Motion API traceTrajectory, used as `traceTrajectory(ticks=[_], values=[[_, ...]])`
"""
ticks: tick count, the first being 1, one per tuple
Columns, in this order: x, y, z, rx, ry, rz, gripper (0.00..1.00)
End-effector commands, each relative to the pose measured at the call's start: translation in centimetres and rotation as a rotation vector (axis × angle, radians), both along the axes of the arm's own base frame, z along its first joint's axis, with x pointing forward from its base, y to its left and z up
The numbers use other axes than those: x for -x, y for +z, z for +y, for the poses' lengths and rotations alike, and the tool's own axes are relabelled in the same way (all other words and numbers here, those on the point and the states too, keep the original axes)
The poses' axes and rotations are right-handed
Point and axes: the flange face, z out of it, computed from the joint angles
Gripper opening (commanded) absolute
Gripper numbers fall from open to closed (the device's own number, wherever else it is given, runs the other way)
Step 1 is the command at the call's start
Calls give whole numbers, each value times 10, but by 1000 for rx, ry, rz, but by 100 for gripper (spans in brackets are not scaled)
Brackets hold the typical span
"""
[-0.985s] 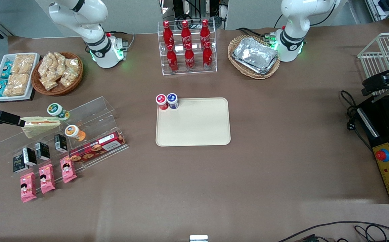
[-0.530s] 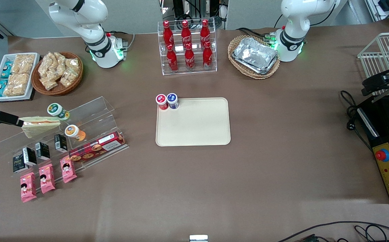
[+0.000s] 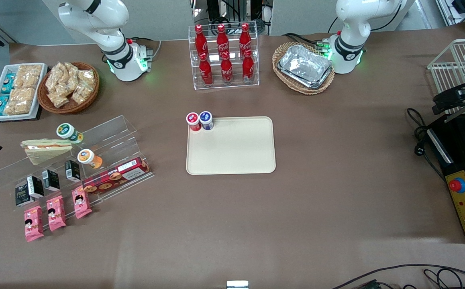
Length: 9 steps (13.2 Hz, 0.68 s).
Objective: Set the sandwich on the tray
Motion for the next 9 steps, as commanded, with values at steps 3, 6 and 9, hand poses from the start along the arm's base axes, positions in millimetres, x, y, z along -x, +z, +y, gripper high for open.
traceTrajectory(ticks=[3, 6, 9], values=[[4, -13, -11, 13, -342, 49, 100], [8, -40, -20, 8, -382, 80, 100], [17, -70, -23, 6, -419, 92, 100]])
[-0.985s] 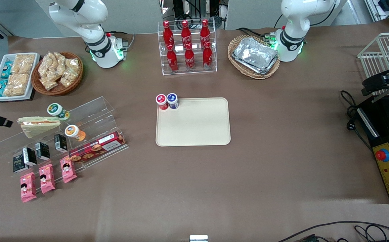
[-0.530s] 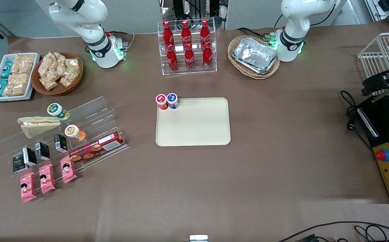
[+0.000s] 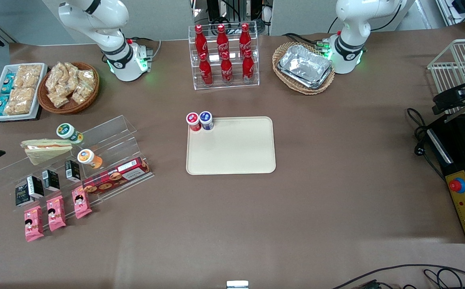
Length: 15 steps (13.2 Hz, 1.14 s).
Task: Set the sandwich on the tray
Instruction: 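Lower the right gripper around the wrapped sandwich and close it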
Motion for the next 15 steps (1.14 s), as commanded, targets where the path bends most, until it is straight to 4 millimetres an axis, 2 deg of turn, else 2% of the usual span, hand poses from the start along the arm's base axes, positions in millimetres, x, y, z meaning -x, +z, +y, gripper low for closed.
traceTrajectory(ticks=[1, 4, 11, 15], values=[[18, -34, -8, 1, -47, -13, 100], [34, -75, -11, 6, -52, -24, 100], [45, -129, -19, 50, -45, 32, 100], [49, -151, -22, 68, -47, 19, 100]])
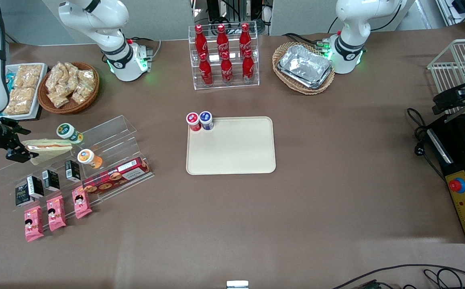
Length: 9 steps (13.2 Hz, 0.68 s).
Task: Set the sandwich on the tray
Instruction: 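Lower the right gripper around the wrapped sandwich and close it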
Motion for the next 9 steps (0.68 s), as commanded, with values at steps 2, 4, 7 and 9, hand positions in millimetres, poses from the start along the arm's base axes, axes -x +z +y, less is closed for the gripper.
traceTrajectory(ticks=[2, 4, 7, 9], values=[[10, -19, -5, 31, 0, -30, 100], [11, -25, -14, 34, 12, -36, 100], [12, -34, -28, 36, 46, -47, 93], [11, -35, -32, 37, 61, -50, 71]])
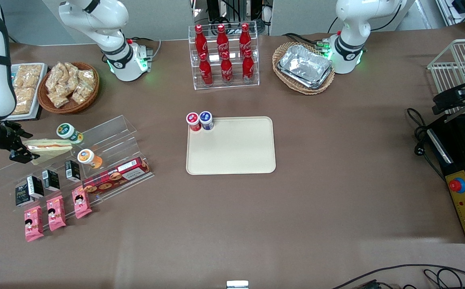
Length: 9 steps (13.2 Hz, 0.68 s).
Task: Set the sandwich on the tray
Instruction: 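Lower the right gripper around the wrapped sandwich and close it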
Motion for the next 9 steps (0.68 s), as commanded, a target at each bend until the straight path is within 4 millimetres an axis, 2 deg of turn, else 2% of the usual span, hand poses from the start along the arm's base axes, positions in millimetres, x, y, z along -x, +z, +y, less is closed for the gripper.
traceTrajectory(ticks=[1, 2, 4, 5, 7, 9], values=[[-1, -3, -5, 20, 35, -11, 64], [-2, -1, -6, 21, 41, -14, 62], [-5, 8, -13, 16, 113, -33, 51], [-4, 12, -26, 15, 126, -40, 49], [-15, 26, -38, 24, 171, -55, 47], [-18, 47, -61, 8, 221, -45, 47]])
